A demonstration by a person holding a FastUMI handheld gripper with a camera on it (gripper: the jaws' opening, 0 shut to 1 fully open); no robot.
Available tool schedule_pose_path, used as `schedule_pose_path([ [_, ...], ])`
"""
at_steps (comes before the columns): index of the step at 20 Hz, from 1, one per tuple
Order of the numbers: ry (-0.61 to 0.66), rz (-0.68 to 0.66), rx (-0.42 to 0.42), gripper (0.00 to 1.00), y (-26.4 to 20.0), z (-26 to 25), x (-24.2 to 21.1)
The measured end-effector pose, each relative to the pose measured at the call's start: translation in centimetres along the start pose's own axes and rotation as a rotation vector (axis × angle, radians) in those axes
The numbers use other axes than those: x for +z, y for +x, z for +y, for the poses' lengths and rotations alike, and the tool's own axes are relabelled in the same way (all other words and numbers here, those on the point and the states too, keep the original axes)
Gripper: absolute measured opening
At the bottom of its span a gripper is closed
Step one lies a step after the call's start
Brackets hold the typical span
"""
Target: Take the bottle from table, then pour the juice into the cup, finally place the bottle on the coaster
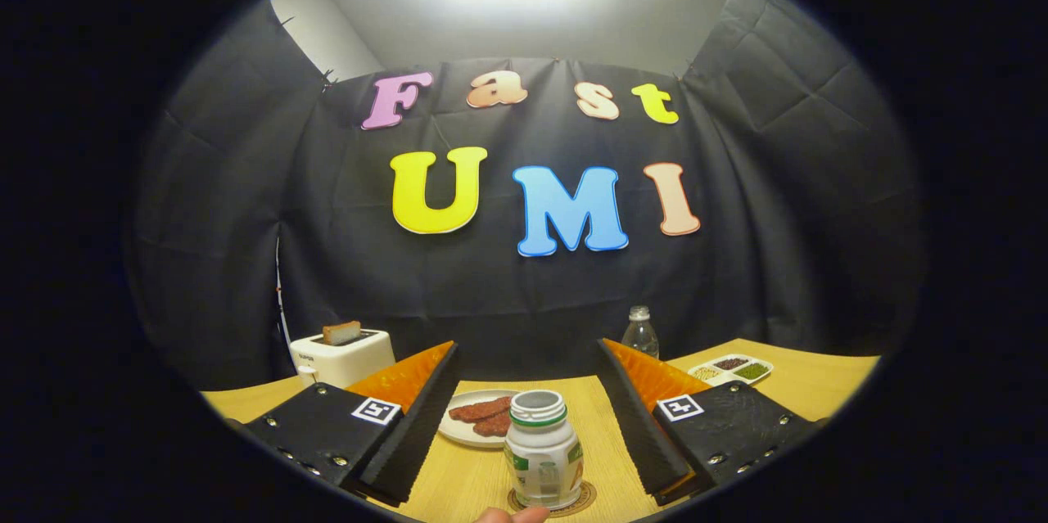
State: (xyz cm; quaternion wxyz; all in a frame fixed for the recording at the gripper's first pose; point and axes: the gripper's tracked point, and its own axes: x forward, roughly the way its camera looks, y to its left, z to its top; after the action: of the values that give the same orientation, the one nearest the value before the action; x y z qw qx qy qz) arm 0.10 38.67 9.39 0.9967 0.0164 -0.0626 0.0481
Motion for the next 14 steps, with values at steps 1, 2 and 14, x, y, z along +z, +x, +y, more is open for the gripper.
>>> schedule_pose_path([
  [1, -0.009, -0.004, 0.004, 0.98, -0.2, 0.1, 0.7],
  [2, -0.015, -0.011, 0.009, 0.98, -0.5, 0.4, 1.4],
  [14, -0.149, -0.026, 0.054, 0.95, -8.2, -8.0, 5.6],
])
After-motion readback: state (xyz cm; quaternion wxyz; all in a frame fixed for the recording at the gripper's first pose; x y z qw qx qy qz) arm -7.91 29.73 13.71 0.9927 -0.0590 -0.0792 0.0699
